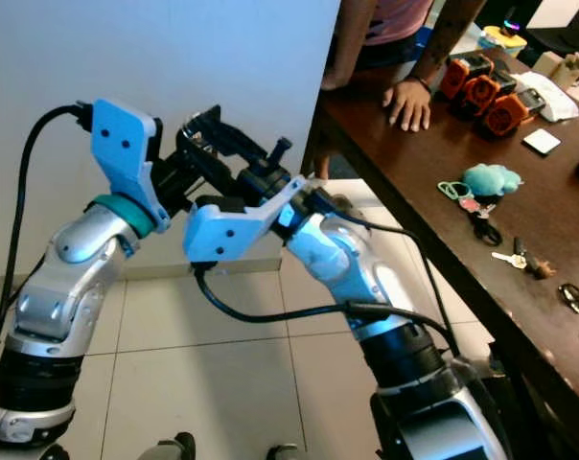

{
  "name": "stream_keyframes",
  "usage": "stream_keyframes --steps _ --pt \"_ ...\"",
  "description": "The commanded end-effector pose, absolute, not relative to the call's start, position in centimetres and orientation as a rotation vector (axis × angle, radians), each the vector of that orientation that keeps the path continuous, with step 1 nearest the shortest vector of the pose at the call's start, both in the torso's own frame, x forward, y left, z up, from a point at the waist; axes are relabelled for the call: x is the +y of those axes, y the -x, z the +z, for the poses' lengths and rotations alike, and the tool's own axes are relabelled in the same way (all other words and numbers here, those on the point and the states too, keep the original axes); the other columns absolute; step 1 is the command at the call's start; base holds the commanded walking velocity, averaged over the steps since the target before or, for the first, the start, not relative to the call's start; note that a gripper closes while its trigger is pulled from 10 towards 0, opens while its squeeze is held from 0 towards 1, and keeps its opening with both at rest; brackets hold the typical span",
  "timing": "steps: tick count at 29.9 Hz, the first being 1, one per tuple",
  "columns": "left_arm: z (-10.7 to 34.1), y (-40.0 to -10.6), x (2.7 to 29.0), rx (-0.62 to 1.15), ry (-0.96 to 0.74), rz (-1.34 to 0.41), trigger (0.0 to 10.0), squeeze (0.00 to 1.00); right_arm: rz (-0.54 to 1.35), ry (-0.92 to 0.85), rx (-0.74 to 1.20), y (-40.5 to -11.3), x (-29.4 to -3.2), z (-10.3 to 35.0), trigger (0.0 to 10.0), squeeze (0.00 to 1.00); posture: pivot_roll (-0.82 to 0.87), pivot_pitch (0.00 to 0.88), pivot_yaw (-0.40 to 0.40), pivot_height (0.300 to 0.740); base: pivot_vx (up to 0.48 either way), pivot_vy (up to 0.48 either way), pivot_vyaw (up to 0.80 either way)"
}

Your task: Hang keys on a hook

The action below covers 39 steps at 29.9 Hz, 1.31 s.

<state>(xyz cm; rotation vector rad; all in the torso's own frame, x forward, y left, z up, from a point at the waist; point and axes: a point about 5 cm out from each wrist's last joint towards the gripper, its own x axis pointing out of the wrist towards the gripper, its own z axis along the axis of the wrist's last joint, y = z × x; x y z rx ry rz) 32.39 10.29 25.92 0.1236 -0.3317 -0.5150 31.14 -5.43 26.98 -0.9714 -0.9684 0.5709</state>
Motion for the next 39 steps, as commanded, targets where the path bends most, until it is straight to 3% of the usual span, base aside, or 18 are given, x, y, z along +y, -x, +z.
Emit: stream_keyframes --steps 1,15,18,24,36,37,39 --pt "25.8 -32.3 9.8 -0.331 -0.119 -0.539 0.0 0.00 0.573 0.967 -0.985 -31.1 -5.3 27.2 0.0 0.00 -0.03 0.077 0.017 0.740 0.000 0.000 0.00" --pt "25.9 -32.3 9.8 -0.333 -0.119 -0.540 0.0 0.00 0.519 0.925 -0.988 -31.4 -5.7 28.1 0.0 0.00 -0.03 0.075 0.023 0.740 0.000 0.000 0.00" --pt "25.9 -32.3 9.8 -0.332 -0.119 -0.543 0.0 0.00 0.513 0.857 -0.985 -31.5 -5.8 28.6 0.0 0.00 -0.03 0.075 0.024 0.740 0.000 0.000 0.00" --pt "25.9 -32.2 9.8 -0.333 -0.118 -0.545 0.0 0.00 0.517 0.470 -0.909 -31.8 -6.7 30.1 0.0 0.00 -0.03 0.076 0.025 0.740 0.000 0.000 0.00" --pt "26.0 -32.1 9.6 -0.340 -0.121 -0.553 0.0 0.00 0.527 0.292 -0.816 -32.4 -7.3 29.8 0.0 0.00 -0.04 0.084 0.025 0.740 0.000 0.000 0.00" --pt "26.0 -32.1 9.6 -0.346 -0.120 -0.556 4.7 0.00 0.536 0.257 -0.802 -32.4 -7.3 29.7 0.0 0.00 -0.04 0.085 0.023 0.740 0.000 0.000 0.00" --pt "26.0 -32.0 9.6 -0.352 -0.115 -0.561 4.7 0.00 0.547 0.229 -0.790 -32.4 -7.3 29.7 0.0 0.00 -0.04 0.085 0.023 0.740 0.000 0.000 0.00"
